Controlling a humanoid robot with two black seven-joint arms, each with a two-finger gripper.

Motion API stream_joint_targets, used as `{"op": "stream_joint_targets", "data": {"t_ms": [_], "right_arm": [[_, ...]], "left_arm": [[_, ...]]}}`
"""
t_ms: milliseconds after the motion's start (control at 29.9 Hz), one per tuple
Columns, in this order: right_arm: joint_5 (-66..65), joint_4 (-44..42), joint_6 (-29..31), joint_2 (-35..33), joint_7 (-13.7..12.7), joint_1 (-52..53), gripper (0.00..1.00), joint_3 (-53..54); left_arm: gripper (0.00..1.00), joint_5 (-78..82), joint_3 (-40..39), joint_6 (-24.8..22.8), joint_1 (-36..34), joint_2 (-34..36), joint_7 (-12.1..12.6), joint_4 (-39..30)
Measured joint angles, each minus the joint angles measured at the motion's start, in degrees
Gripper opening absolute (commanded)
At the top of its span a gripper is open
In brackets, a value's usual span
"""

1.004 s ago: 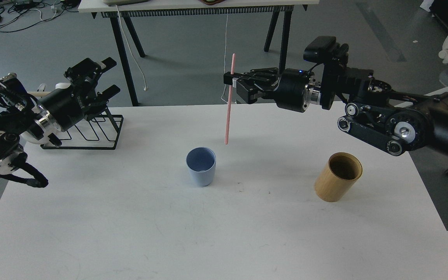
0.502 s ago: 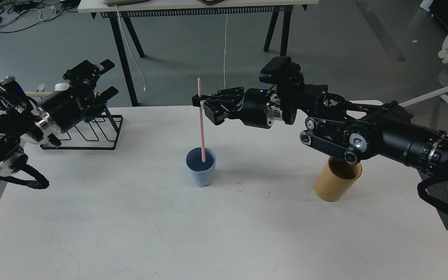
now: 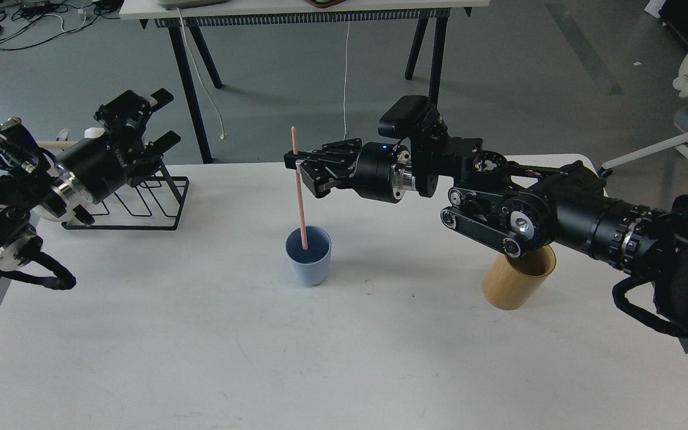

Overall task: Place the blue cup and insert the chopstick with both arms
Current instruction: 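Move the pink stick over the blue cup and lower it in, then open the right gripper and raise it away from the blue cup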

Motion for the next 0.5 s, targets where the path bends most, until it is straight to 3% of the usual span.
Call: {"op": "stream_joint_targets", "data": {"t_ms": [335,502], "right_arm": [[0.01,0.18,-0.15,0.15,0.0,-0.06,0.4,-2.51],[0.17,0.7,-0.17,0.06,0.0,-0.07,0.62,-2.41]], "left_arm": [[0.94,0.0,0.07,0.0,0.11,0.02,0.0,0.0],[0.95,0.0,0.07,0.0,0.17,0.0,0.0,0.0]]}}
